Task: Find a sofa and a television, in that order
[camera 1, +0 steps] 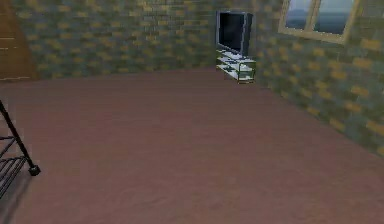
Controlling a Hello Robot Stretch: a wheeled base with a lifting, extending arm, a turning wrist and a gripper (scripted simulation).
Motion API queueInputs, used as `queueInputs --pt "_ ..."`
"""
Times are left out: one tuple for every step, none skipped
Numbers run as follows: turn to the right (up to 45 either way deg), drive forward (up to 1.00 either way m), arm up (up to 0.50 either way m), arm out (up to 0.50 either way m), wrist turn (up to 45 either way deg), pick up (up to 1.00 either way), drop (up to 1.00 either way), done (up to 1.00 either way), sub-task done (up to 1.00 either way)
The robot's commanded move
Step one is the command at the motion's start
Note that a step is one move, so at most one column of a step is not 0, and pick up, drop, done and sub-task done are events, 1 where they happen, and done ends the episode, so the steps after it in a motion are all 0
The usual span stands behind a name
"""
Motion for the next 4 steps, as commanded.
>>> queueInputs --pt "-45.0 0.0 0.0 0.0 0.0 0.0 0.0 0.0 0.0" --pt "-42.0 0.0 0.0 0.0 0.0 0.0 0.0 0.0 0.0" --pt "0.0 1.0 0.0 0.0 0.0 0.0 0.0 0.0 0.0" --pt "0.0 0.85 0.0 0.0 0.0 0.0 0.0 0.0 0.0"
